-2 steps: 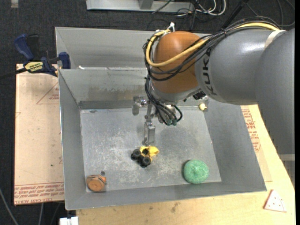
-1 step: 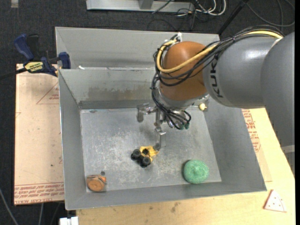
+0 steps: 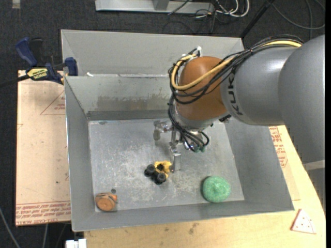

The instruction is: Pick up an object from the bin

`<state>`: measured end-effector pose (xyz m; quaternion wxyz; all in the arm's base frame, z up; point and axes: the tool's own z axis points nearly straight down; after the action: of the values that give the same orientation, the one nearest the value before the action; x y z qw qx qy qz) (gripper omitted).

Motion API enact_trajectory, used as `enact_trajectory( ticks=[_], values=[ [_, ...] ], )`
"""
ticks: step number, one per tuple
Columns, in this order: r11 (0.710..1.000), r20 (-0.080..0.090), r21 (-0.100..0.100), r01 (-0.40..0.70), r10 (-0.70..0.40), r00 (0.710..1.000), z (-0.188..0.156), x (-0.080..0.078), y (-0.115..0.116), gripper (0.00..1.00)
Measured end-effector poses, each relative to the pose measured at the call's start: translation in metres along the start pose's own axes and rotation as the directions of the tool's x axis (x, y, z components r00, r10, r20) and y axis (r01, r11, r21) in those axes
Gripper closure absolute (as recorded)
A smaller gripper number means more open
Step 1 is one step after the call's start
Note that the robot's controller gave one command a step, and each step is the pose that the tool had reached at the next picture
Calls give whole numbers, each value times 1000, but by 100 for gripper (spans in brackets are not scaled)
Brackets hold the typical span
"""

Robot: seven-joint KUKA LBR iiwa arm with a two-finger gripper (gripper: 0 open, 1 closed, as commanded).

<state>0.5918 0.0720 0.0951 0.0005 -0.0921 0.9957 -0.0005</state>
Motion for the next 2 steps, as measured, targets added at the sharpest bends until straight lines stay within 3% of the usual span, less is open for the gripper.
enact_trajectory(
  ticks=[1,2],
  values=[
    [985,4,0,170,-170,985,10,12,13,0],
    [996,4,-2,90,-90,996,22,36,16,100]
  ],
)
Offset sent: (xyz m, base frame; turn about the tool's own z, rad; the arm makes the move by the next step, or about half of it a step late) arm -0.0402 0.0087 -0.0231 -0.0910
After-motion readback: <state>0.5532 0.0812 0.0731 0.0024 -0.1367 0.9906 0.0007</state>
